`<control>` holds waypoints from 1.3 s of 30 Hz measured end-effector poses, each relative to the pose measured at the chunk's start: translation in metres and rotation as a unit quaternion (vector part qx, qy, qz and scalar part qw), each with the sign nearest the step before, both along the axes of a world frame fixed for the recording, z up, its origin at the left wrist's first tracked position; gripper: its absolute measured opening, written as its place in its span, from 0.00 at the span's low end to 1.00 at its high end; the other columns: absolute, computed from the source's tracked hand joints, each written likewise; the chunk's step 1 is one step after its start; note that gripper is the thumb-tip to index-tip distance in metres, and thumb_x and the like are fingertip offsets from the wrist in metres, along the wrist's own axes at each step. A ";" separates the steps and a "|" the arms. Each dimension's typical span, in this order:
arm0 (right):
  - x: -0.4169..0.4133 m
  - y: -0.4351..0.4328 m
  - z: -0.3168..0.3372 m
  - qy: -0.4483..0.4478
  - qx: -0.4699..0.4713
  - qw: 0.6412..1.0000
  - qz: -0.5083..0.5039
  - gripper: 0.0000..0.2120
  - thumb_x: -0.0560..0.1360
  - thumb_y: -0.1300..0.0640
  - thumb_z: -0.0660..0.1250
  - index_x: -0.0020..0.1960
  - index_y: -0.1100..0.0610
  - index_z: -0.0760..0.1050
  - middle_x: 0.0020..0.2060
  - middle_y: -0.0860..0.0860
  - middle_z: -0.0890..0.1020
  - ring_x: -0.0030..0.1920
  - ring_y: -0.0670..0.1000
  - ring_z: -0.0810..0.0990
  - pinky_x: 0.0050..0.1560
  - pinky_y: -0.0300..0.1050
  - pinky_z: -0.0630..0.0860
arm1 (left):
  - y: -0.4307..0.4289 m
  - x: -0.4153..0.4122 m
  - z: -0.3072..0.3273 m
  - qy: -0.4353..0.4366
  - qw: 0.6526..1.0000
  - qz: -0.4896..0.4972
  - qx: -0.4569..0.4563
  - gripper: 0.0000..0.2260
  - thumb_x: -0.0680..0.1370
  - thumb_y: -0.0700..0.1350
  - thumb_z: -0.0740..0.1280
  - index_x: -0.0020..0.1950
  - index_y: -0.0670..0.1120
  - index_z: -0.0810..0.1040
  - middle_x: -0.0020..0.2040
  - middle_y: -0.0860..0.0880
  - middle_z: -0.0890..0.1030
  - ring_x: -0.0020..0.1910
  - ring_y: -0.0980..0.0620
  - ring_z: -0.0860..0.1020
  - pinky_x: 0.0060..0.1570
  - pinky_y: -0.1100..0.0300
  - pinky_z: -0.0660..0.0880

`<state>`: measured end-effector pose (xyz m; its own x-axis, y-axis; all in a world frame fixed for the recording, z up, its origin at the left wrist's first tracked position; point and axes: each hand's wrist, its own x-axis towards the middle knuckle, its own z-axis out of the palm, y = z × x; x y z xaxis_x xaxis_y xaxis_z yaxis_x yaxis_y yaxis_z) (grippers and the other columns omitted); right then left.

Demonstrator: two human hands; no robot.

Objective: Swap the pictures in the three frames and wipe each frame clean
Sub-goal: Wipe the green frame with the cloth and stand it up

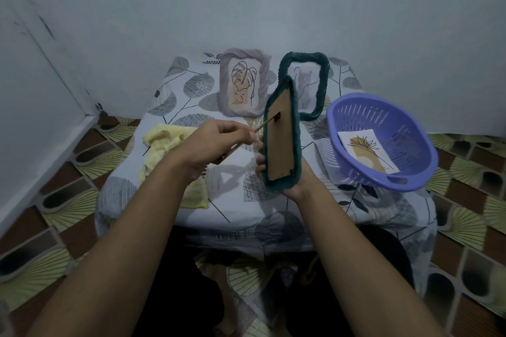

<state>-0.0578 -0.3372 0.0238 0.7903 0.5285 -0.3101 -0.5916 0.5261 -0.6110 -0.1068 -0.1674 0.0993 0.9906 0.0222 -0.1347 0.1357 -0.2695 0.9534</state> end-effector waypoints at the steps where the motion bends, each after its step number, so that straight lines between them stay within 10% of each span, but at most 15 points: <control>1: 0.002 0.000 -0.001 -0.005 -0.011 1.000 -0.005 0.15 0.74 0.54 0.62 0.58 0.59 0.74 0.40 0.50 0.77 0.33 0.46 0.75 0.32 0.36 0.74 | 0.003 0.000 -0.002 -0.009 1.000 0.009 -0.003 0.06 0.72 0.48 0.75 0.48 0.50 0.86 0.36 0.50 0.81 0.36 0.55 0.71 0.34 0.58 0.63; 6: 0.006 0.000 0.001 -0.026 -0.042 0.998 -0.047 0.13 0.84 0.61 0.53 0.65 0.61 0.70 0.38 0.52 0.77 0.29 0.46 0.78 0.28 0.38 0.76 | 0.015 -0.002 -0.012 -0.057 0.997 0.037 -0.025 0.03 0.73 0.41 0.76 0.45 0.46 0.84 0.38 0.46 0.82 0.37 0.53 0.77 0.39 0.57 0.73; 14: 0.013 0.011 0.000 -0.139 -0.135 0.973 -0.127 0.14 0.85 0.63 0.55 0.68 0.59 0.71 0.47 0.52 0.84 0.44 0.48 0.83 0.41 0.43 0.81 | 0.024 -0.001 -0.030 -0.116 0.968 0.124 0.184 0.16 0.73 0.48 0.74 0.26 0.47 0.79 0.23 0.48 0.79 0.25 0.48 0.80 0.31 0.52 0.79; 22: 0.024 0.035 -0.008 -0.222 -0.215 0.932 -0.189 0.15 0.84 0.61 0.58 0.67 0.48 0.71 0.57 0.56 0.81 0.61 0.58 0.79 0.62 0.59 0.78 | 0.029 0.015 -0.043 0.019 0.982 0.162 -0.096 0.19 0.82 0.41 0.63 0.30 0.46 0.75 0.24 0.53 0.74 0.24 0.55 0.70 0.26 0.64 0.69; 26: 0.029 0.049 -0.011 -0.272 -0.241 0.910 -0.202 0.16 0.84 0.60 0.59 0.69 0.46 0.68 0.58 0.61 0.78 0.58 0.54 0.81 0.58 0.50 0.80 | 0.045 0.030 -0.045 0.068 0.959 0.127 -0.243 0.20 0.84 0.55 0.56 0.52 0.43 0.82 0.42 0.48 0.85 0.45 0.49 0.83 0.47 0.53 0.78; 30: 0.042 0.067 -0.004 -0.305 -0.247 0.897 -0.206 0.17 0.83 0.62 0.60 0.68 0.47 0.67 0.51 0.47 0.78 0.47 0.34 0.80 0.49 0.33 0.77 | 0.053 0.056 -0.043 0.027 0.949 0.138 -0.282 0.22 0.85 0.55 0.51 0.62 0.47 0.81 0.54 0.45 0.85 0.53 0.45 0.84 0.49 0.50 0.82; 39: 0.089 0.110 0.010 -0.326 -0.261 0.895 -0.158 0.30 0.81 0.70 0.59 0.78 0.49 0.61 0.58 0.44 0.78 0.55 0.37 0.79 0.58 0.41 0.79 | 0.104 0.130 -0.042 -0.024 0.937 0.246 -0.247 0.24 0.83 0.61 0.52 0.67 0.50 0.79 0.61 0.46 0.82 0.58 0.46 0.81 0.58 0.47 0.80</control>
